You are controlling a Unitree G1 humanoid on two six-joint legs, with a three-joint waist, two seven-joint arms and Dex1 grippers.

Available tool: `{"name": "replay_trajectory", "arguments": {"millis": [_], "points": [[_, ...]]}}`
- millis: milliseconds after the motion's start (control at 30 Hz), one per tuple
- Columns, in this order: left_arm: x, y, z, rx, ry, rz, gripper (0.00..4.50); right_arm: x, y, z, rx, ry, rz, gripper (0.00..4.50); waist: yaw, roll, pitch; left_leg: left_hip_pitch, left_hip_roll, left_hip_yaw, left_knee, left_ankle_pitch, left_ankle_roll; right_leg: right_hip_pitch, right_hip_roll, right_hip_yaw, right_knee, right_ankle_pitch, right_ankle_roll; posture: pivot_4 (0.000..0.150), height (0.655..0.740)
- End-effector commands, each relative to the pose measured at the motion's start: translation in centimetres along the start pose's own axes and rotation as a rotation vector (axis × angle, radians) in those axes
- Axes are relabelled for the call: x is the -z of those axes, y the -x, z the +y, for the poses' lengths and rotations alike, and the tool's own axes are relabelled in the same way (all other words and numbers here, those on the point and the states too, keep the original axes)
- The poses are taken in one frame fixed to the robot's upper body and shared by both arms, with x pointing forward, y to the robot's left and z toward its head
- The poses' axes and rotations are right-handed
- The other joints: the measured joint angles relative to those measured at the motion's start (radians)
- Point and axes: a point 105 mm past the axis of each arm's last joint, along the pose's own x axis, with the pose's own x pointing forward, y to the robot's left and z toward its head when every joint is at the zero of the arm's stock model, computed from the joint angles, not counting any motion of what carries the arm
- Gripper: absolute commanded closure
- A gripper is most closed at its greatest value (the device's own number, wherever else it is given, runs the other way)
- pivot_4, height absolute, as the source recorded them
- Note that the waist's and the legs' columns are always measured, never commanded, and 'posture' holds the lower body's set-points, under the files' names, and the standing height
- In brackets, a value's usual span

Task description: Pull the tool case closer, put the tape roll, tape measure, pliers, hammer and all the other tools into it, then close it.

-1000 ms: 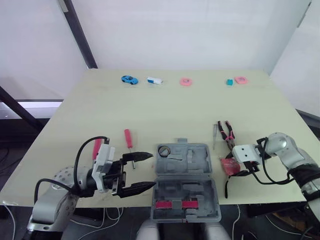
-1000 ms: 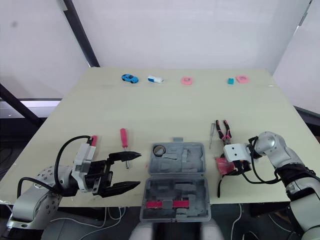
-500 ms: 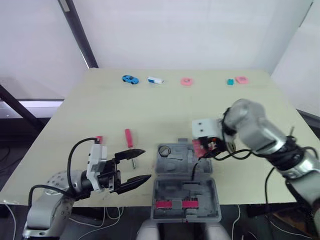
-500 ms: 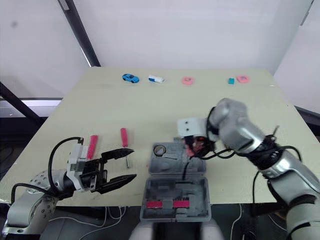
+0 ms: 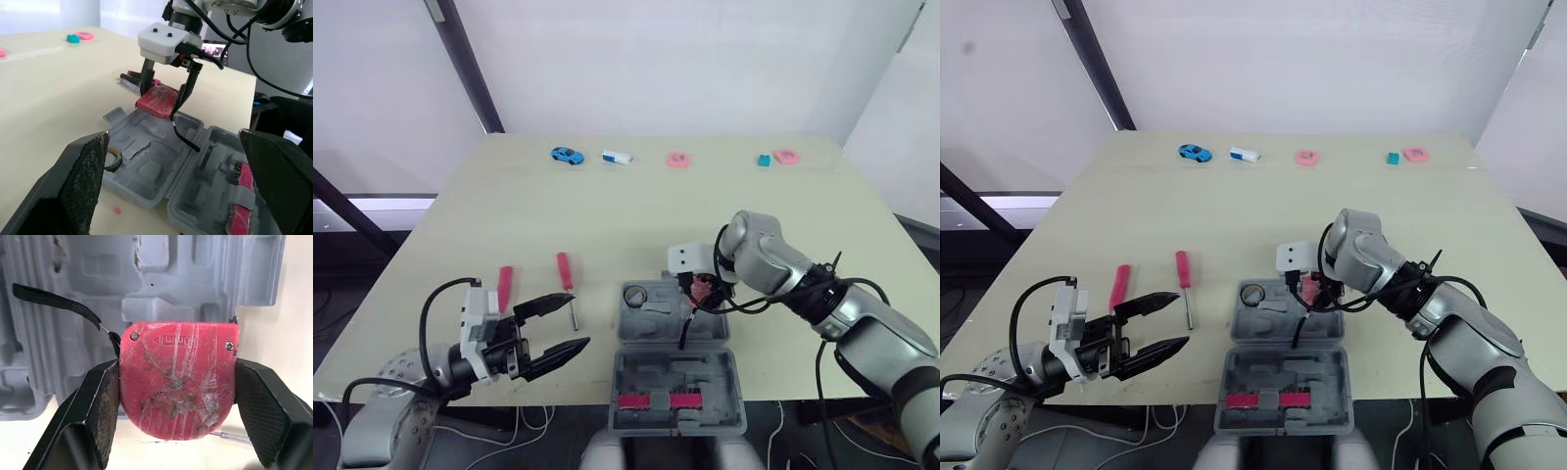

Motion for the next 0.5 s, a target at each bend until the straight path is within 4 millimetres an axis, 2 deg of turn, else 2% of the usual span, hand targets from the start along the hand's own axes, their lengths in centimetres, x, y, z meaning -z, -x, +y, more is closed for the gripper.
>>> {"name": "replay_trajectory", "arguments": {"millis": [33,500], "points": [[-1.1,-0.1,-0.2,0.002,-0.046,-0.025,0.0,-0.4,0.0,-0.3,0.016,0.023,0.004,1.57,0.0,0.0,0.0,0.0,0.0,0.0,0.0,0.0,0.0,0.0,0.0,0.0,0.0,0.0,0.0,0.15,0.74],[-1.4,-0.7,-0.5,0.007,-0.052,-0.023,0.0,0.4,-1.8,-0.5,0.006,0.016,0.026,1.57,0.0,0.0,0.0,0.0,0.0,0.0,0.0,0.0,0.0,0.0,0.0,0.0,0.0,0.0,0.0,0.15,0.74]]}}
